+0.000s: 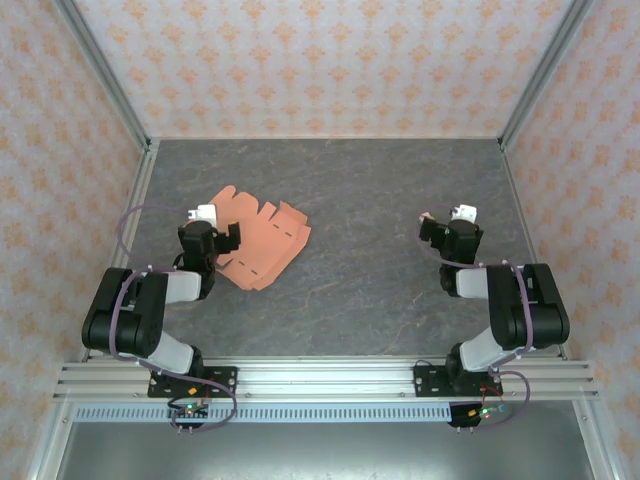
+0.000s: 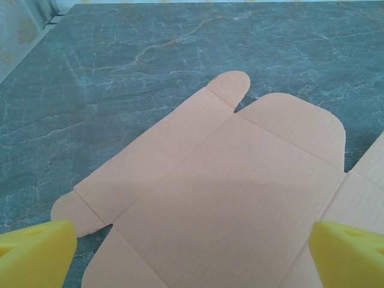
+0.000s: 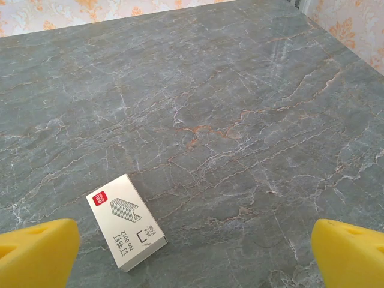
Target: Fold the paper box
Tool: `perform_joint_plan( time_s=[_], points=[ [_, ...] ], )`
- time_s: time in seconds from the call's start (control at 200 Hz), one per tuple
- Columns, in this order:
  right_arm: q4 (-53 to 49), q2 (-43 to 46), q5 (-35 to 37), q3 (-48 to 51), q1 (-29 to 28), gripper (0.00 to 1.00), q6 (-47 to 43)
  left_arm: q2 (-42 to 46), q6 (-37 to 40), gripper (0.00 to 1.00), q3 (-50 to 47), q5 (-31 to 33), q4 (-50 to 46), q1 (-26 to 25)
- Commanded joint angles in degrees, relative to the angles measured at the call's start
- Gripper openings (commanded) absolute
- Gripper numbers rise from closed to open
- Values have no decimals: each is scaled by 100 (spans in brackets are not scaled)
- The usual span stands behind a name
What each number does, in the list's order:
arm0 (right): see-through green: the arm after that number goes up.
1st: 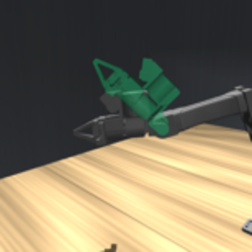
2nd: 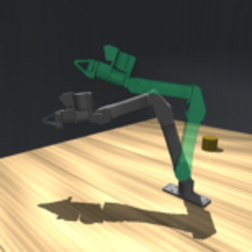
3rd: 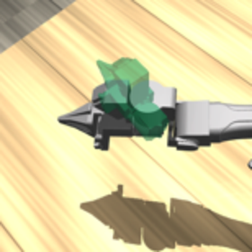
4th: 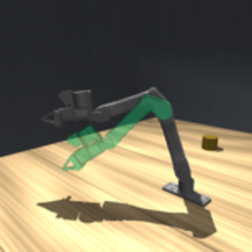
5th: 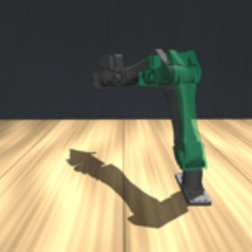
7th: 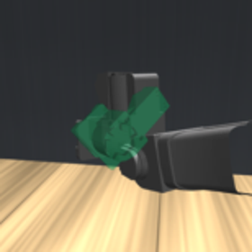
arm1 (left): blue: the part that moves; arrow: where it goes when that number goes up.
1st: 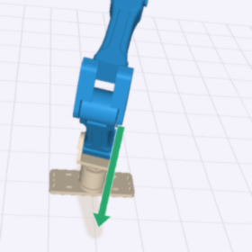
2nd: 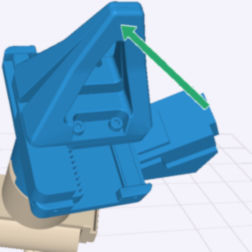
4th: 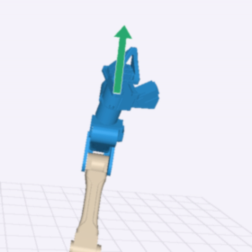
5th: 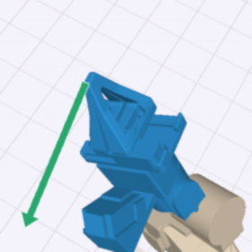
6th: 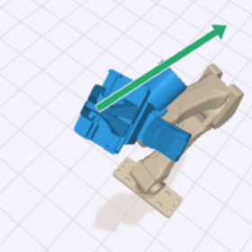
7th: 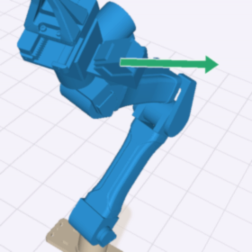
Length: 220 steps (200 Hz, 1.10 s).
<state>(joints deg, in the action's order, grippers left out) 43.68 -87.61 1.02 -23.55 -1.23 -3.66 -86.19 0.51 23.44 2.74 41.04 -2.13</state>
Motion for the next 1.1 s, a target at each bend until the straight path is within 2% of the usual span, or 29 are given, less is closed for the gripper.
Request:
perform_joint_plan(
  time_s=[0.0,0.565,0.636,0.676,0.776,0.846,0.896,0.971,1.041,1.096],
  points=[
    [-3,54,-4,-80,-34,99,58,50,66,100,99,-38,135,11],
    [-8,53,-9,-79,-27,99,58,50,63,100,100,-61,141,23],
    [-71,134,110,-90,-32,99,88,104,-1,100,184,95,3,21],
    [-395,364,246,-164,-32,99,146,271,-90,100,360,287,-411,21],
    [-1723,1301,845,-465,-28,99,542,932,-376,100,1055,952,-2267,22],
    [-2004,2025,1120,-428,-21,99,914,1426,-872,100,1281,1466,-2994,24],
    [-2355,2583,1362,-464,-25,99,1254,1795,-1173,100,1347,1559,-3400,31],
    [-3347,3292,1436,-770,-28,100,1869,2325,-1852,100,1356,1352,-3861,29],
    [-3913,3659,618,-1048,-117,94,1998,2645,-2520,100,1298,573,-4127,21],
    [-4271,3711,283,-1281,-444,92,1986,2762,-3036,97,1165,36,-4212,-28]
  ],
)
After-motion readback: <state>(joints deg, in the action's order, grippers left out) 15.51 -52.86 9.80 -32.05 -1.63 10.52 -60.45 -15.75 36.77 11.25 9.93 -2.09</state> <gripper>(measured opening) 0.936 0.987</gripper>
